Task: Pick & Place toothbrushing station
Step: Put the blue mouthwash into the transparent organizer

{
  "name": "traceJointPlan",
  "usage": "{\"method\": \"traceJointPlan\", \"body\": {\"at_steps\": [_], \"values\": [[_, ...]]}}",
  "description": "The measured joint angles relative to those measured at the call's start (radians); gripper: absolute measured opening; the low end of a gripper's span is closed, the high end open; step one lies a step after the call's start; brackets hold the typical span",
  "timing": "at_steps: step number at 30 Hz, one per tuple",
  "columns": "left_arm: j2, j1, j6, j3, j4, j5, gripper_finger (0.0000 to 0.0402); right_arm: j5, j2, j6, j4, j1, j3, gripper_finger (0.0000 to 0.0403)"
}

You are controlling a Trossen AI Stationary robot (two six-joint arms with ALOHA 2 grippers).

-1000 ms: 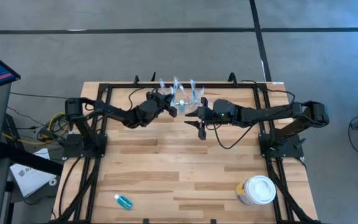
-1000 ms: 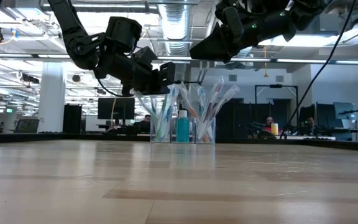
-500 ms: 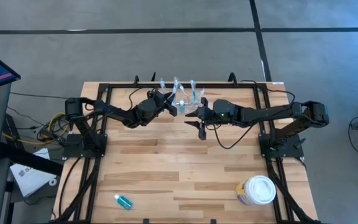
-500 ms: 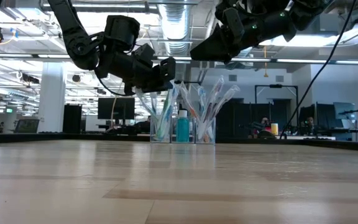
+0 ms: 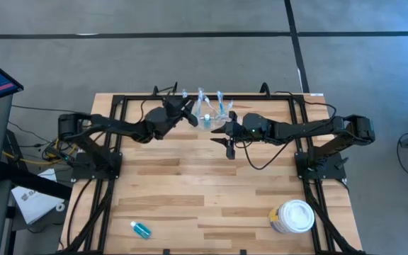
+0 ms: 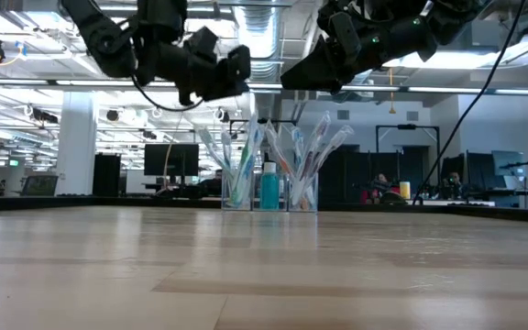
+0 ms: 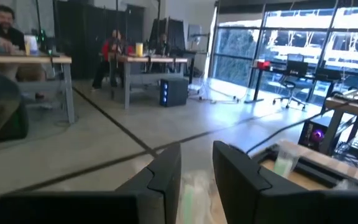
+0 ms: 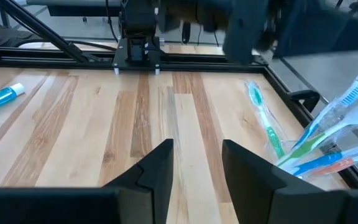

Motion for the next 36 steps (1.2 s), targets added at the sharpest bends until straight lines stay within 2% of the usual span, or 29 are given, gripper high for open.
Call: {"method": "traceJointPlan", "body": {"at_steps": [4, 11, 17, 23, 36], "values": [[-0.069, -0.006, 0.017, 0.000, -0.057, 0.049, 0.0086, 0.000, 0.000, 0.001, -0.001, 0.000, 0.000, 0.0127], [-0.244, -0.082, 0.020, 0.000, -0.398, 0.210, 0.0085, 0.000, 0.000, 0.002, -0.017, 0.000, 0.000, 0.0127], [-0.370, -0.202, -0.056, 0.000, -0.652, 0.213, 0.0085, 0.000, 0.000, 0.010, -0.017, 0.000, 0.000, 0.0127], [-0.436, -0.341, -0.181, 0.000, -0.856, 0.214, 0.0085, 0.000, 0.000, 0.019, -0.017, 0.002, 0.000, 0.0127], [-0.455, -0.593, -0.456, 0.000, -1.036, 0.214, 0.0085, -0.007, 0.000, 0.029, -0.035, 0.003, 0.000, 0.0127]]}}
